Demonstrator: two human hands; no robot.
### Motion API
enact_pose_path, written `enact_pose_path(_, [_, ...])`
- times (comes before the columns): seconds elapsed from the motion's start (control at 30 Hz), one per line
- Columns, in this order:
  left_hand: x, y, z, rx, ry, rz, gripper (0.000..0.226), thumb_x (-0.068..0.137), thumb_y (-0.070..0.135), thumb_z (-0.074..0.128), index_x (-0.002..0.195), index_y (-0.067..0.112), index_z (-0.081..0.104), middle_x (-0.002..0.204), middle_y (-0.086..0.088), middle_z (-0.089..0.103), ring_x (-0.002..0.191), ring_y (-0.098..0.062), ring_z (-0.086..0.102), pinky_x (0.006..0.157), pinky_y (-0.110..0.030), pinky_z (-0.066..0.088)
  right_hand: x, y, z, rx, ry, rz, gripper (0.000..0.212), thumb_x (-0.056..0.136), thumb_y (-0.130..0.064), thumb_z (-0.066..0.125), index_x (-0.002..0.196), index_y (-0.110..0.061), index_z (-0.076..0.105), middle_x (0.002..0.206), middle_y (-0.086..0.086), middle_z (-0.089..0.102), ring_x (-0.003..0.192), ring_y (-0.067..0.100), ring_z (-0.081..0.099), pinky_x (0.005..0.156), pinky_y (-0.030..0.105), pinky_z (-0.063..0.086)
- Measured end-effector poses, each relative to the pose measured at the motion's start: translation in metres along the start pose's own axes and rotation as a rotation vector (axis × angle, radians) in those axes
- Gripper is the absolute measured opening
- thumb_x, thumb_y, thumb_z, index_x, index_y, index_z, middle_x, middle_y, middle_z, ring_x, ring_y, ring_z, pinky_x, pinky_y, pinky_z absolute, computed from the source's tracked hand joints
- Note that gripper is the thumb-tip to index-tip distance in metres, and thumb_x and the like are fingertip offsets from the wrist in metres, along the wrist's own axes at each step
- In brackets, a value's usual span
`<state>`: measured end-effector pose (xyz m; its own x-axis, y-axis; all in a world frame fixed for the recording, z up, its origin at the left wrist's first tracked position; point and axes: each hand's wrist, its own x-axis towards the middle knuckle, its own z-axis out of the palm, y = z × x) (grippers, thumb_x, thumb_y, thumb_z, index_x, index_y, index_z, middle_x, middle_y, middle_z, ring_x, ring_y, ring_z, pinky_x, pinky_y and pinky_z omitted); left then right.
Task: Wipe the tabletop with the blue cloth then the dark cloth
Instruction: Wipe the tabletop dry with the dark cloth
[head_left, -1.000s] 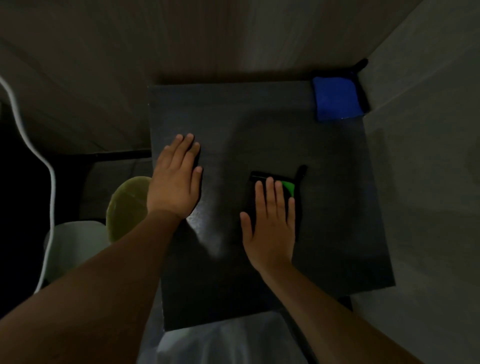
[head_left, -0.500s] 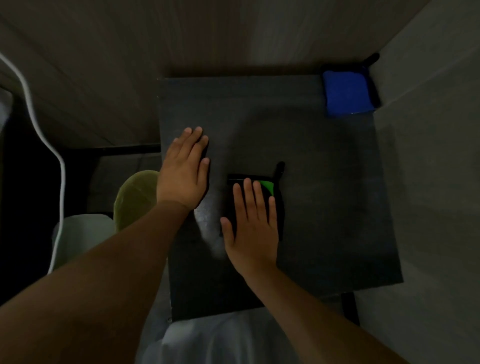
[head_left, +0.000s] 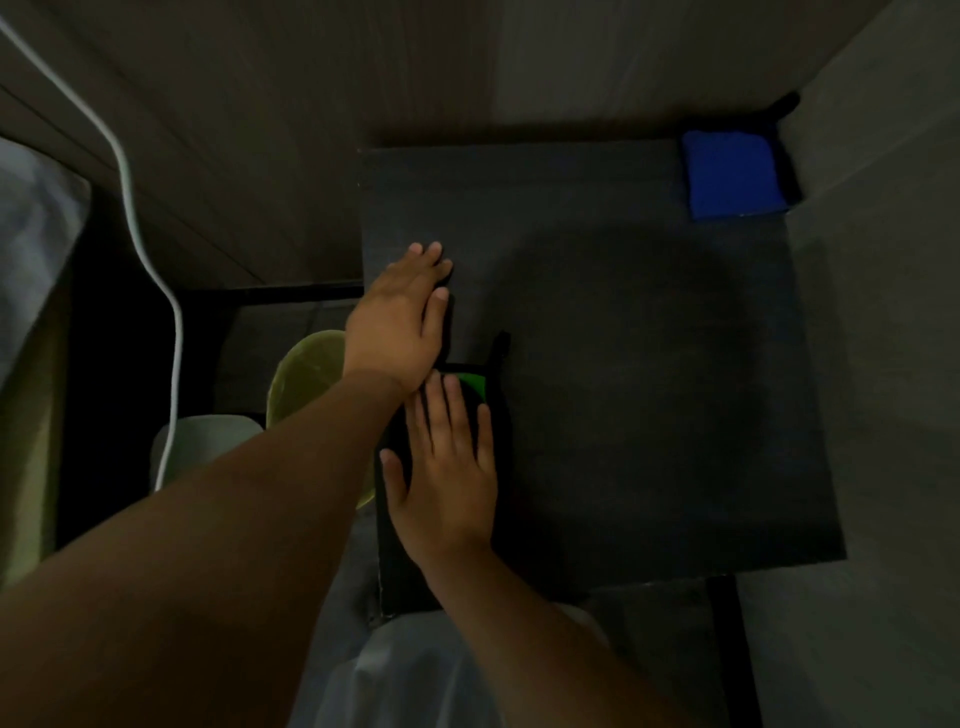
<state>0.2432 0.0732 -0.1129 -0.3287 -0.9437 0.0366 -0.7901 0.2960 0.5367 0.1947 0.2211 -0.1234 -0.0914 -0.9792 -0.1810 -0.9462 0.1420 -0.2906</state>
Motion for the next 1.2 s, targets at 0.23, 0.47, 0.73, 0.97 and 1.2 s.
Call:
enact_pose_path(0.23, [-0.002, -0.002, 0.002, -0.024, 0.012, -0.004, 0.043, 0.099, 0.025, 0.035, 0.135, 0.011, 0.051, 0.146, -0.004, 0.045, 0.140, -0.018, 0.032, 0.116, -0.025, 0.015, -0.005, 0.012, 0.003, -0.033, -0.080, -0.283, 0.060, 0.098, -0.050, 0.031, 0.147, -0.019, 0.015, 0.157, 0.002, 0.023, 0.147, 0.018, 0.002, 0.118, 0.043, 0.004])
enact_pose_path(0.47, [-0.006, -0.003, 0.012, -0.028, 0.068, 0.026, 0.041, 0.099, 0.021, 0.037, 0.136, 0.008, 0.050, 0.146, -0.008, 0.044, 0.141, -0.022, 0.032, 0.118, -0.032, 0.015, -0.002, 0.046, -0.009, -0.010, -0.101, -0.604, 0.057, 0.097, -0.046, 0.040, 0.148, -0.024, 0.026, 0.155, 0.002, 0.028, 0.146, 0.019, 0.013, 0.119, 0.041, 0.009])
enact_pose_path(0.73, [-0.007, -0.007, 0.018, 0.061, 0.051, 0.047, 0.043, 0.100, 0.023, 0.035, 0.140, 0.012, 0.044, 0.151, -0.005, 0.038, 0.143, -0.020, 0.026, 0.120, -0.035, 0.013, -0.001, 0.060, -0.014, -0.064, -0.168, -0.647, 0.059, 0.096, -0.048, 0.039, 0.149, -0.029, 0.023, 0.158, -0.002, 0.021, 0.147, 0.014, 0.008, 0.119, 0.039, 0.008])
enact_pose_path(0.97, [-0.007, -0.011, 0.019, 0.056, 0.062, 0.088, 0.045, 0.095, 0.013, 0.039, 0.139, 0.008, 0.046, 0.149, -0.010, 0.039, 0.142, -0.026, 0.029, 0.119, -0.036, 0.014, -0.003, 0.077, -0.021, -0.089, -0.128, -0.524, 0.062, 0.094, -0.047, 0.042, 0.150, -0.028, 0.023, 0.159, -0.002, 0.016, 0.147, 0.013, 0.009, 0.117, 0.041, 0.011])
enact_pose_path(1.2, [-0.006, -0.009, 0.020, 0.075, 0.067, 0.090, 0.045, 0.095, 0.015, 0.039, 0.138, 0.008, 0.047, 0.149, -0.010, 0.040, 0.142, -0.026, 0.030, 0.119, -0.036, 0.015, 0.000, 0.108, -0.032, -0.164, -0.124, -0.426, 0.063, 0.095, -0.048, 0.038, 0.151, -0.029, 0.018, 0.159, -0.002, 0.010, 0.147, 0.013, 0.006, 0.118, 0.040, 0.007])
